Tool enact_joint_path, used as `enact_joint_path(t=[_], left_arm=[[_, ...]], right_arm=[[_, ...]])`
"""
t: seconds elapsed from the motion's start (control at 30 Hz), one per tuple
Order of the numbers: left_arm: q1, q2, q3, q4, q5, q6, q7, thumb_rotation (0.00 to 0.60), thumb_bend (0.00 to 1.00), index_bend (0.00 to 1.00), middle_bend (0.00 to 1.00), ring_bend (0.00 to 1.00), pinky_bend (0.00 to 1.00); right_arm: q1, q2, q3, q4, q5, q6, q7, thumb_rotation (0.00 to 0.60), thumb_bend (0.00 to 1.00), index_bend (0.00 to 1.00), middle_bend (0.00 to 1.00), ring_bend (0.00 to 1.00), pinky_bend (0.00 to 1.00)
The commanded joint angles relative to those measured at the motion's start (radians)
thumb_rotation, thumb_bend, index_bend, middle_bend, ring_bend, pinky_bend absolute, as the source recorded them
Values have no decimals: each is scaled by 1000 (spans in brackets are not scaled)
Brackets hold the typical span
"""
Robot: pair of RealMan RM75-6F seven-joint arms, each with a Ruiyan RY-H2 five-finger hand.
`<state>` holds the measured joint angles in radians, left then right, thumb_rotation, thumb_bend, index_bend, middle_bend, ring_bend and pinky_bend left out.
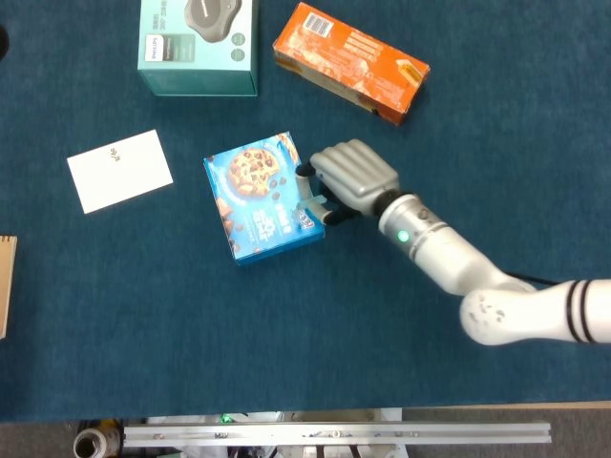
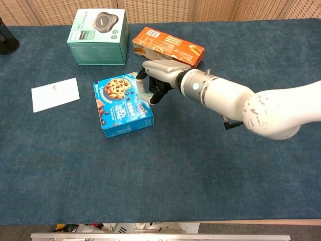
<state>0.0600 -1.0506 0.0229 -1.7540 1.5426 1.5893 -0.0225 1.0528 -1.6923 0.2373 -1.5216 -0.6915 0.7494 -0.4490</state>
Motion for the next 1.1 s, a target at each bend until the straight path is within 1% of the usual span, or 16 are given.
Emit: enact_joint_path(t=[0.03, 0.23, 0.43, 0.57, 0.77, 0.97, 1.1], left_arm=[[2, 2, 0, -1, -2, 1, -2, 600, 358, 127, 305, 292, 219], [4, 5, 3, -1, -5, -5, -5, 600, 358, 128, 305, 292, 219], [4, 10, 0, -5, -11, -7, -15, 600, 358, 127, 305, 293, 220], [5, 13, 0, -6, -12, -8, -16, 600, 358, 127, 305, 293, 219], [5, 17, 1, -6, -15, -14, -18, 600, 358, 127, 305, 293, 219], [6, 18, 0, -1, -20, -15, -25, 600, 358, 127, 305, 293, 219], [5, 23, -6, 4, -18, -9, -37, 600, 358, 127, 305, 293, 219]], right_arm=[[17, -24, -3, 26, 15, 12, -7, 600, 383, 576, 1000, 1000, 1000], [36, -56, -8, 66, 31, 22, -3, 600, 381, 576, 1000, 1000, 1000], [45, -71, 1, 82, 37, 20, 20, 600, 372, 575, 1000, 1000, 1000], [50, -84, 9, 94, 33, 26, 33, 600, 339, 555, 1000, 1000, 1000], [65, -109, 19, 120, 31, 28, 43, 600, 330, 529, 1000, 1000, 1000], [66, -139, 28, 149, -1, 56, 58, 600, 296, 475, 1000, 1000, 1000], [50, -125, 38, 134, -32, 74, 82, 600, 293, 470, 1000, 1000, 1000]])
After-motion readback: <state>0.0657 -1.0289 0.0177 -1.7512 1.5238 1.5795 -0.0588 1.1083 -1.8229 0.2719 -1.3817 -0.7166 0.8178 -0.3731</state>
